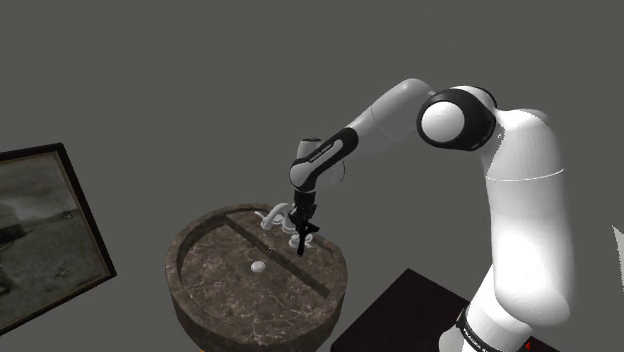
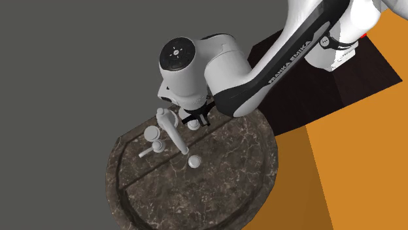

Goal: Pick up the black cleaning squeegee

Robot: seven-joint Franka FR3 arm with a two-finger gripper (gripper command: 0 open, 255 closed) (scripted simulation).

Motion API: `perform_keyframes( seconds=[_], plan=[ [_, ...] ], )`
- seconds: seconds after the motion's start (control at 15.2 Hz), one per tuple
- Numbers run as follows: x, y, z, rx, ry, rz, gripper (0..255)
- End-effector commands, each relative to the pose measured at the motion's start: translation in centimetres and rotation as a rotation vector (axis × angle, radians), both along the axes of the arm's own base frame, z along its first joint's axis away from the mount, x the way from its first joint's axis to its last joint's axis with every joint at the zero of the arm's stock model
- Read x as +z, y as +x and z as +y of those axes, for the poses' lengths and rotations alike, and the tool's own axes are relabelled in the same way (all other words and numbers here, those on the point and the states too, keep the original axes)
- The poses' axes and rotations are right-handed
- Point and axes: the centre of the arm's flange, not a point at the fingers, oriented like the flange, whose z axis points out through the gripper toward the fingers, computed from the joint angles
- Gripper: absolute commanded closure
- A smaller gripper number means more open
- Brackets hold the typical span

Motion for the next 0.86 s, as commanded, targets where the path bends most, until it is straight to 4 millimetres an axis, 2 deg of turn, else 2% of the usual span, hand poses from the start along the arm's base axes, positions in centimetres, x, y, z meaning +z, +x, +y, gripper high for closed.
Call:
perform_keyframes(
  seconds=[0.0, 0.66, 0.79],
  plan=[
    [1.0, 0.0, 0.1, 0.0, 0.0, 0.0, 255],
    [6.3, 0.0, 0.1, 0.0, 0.0, 0.0, 255],
    [6.3, 0.0, 0.1, 0.0, 0.0, 0.0, 255]
  ],
)
